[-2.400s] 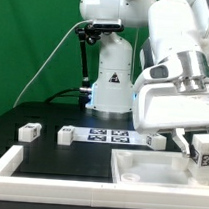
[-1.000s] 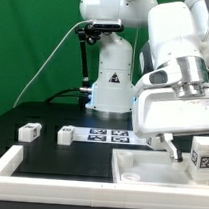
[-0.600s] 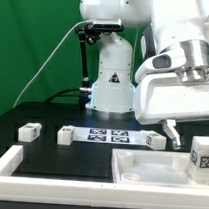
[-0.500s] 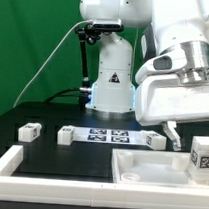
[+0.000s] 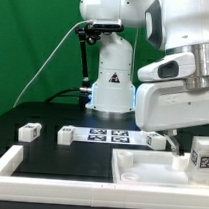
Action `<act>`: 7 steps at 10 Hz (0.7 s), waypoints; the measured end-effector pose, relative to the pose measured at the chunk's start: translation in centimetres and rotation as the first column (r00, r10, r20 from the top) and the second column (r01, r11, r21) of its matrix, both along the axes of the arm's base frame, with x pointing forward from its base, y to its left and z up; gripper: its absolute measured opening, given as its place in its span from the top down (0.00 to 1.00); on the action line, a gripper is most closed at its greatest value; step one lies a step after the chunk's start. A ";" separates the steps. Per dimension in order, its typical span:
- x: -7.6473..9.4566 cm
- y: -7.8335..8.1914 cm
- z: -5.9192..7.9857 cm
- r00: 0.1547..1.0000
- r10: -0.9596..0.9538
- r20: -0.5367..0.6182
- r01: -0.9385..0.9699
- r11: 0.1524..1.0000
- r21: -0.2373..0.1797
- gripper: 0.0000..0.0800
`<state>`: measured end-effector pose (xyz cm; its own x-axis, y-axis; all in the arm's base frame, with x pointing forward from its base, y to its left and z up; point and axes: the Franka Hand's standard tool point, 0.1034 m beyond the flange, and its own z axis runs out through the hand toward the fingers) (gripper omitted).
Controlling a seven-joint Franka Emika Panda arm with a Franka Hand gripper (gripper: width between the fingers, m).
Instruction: Assemble one leg
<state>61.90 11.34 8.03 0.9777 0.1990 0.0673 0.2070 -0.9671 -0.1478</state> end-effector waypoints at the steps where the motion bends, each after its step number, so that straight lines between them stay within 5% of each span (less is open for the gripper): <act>1: -0.1 -0.1 0.1 0.996 0.006 -0.085 -0.006 1.000 0.000 0.19; 3: -0.8 0.5 0.3 0.972 0.027 -0.235 -0.026 1.000 0.007 0.19; 5: -0.3 0.5 0.2 0.978 0.023 -0.208 -0.021 1.000 0.008 0.22; 7: -0.3 0.4 0.2 0.978 0.023 -0.207 -0.022 1.000 0.006 0.62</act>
Offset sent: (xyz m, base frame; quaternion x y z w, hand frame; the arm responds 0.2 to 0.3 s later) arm 0.0000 0.0000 0.0000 0.0000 0.0000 0.0000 1.0000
